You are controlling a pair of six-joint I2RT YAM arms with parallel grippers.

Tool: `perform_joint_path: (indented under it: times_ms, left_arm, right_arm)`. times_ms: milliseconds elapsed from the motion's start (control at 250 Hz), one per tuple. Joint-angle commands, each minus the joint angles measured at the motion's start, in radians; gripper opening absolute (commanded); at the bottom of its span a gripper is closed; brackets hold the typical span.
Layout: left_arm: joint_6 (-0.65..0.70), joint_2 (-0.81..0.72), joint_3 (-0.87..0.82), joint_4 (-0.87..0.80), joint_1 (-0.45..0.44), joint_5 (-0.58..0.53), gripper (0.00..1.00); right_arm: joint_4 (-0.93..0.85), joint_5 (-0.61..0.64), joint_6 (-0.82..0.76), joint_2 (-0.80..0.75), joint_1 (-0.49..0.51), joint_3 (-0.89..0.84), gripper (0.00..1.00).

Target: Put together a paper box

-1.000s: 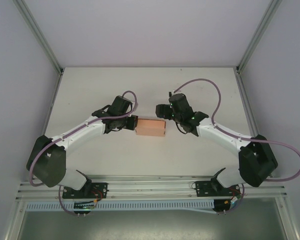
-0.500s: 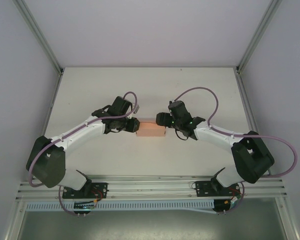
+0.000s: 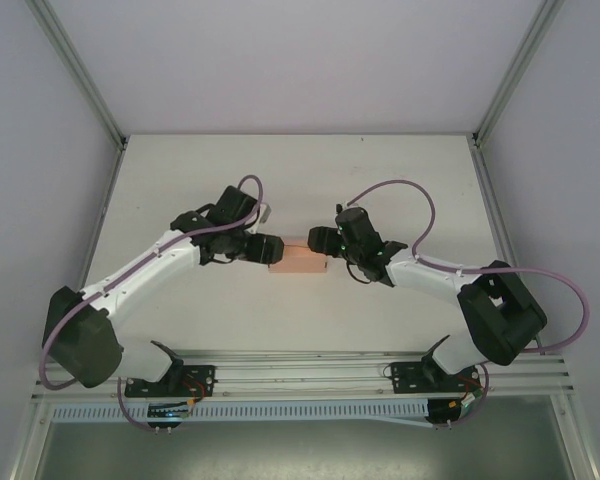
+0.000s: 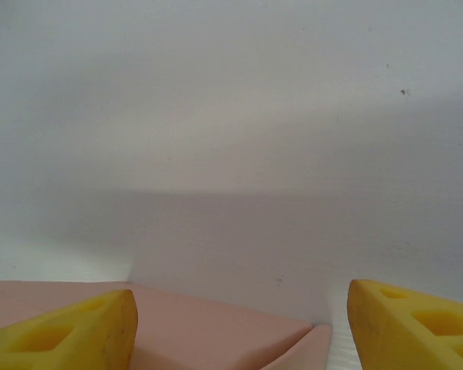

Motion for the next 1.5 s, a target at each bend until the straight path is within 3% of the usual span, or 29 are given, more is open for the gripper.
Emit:
perform_joint_path:
  times_ms: [0,132,244,400,672,919,971,1187,1343,1499]
  left_arm:
    - [-0.051,0.006,0.05,-0.018,0.043,-0.06,0.76]
    - [-0.043,0.079,0.082,0.045,0.078,-0.031,0.75]
    - [-0.056,0.152,0.089,0.069,0.115,0.017,0.68]
    - [-0.054,0.187,0.049,0.155,0.139,0.16,0.6]
    - [-0.071,0.117,-0.172,0.271,0.139,0.186,0.57]
    - [-0.069,0.067,-0.412,0.523,0.139,0.226,0.5]
    - [-0.061,0.073,-0.456,0.589,0.139,0.229,0.47]
    - [-0.039,0.1,-0.663,0.916,0.139,0.27,0.18]
    - [-0.03,0.114,-0.75,1.051,0.138,0.271,0.1]
    - [-0.031,0.166,-0.788,1.128,0.138,0.246,0.06]
  right_arm:
    - [-0.097,0.032,-0.015,0.027,0.012,-0.054,0.72]
    - [-0.09,0.029,-0.025,0.032,0.011,-0.056,0.72]
    - [-0.088,0.029,-0.028,0.033,0.011,-0.057,0.72]
    - [-0.086,0.034,-0.03,0.039,0.011,-0.064,0.72]
    - [-0.085,0.04,-0.041,0.033,0.008,-0.081,0.72]
    - [-0.018,0.027,-0.042,0.048,0.006,-0.124,0.7]
    - [0.01,0.023,-0.052,0.051,0.005,-0.141,0.68]
    - [0.186,-0.062,-0.105,0.08,-0.026,-0.243,0.56]
    - [0.335,-0.14,-0.129,0.102,-0.061,-0.318,0.53]
    - [0.393,-0.152,-0.157,0.161,-0.075,-0.333,0.36]
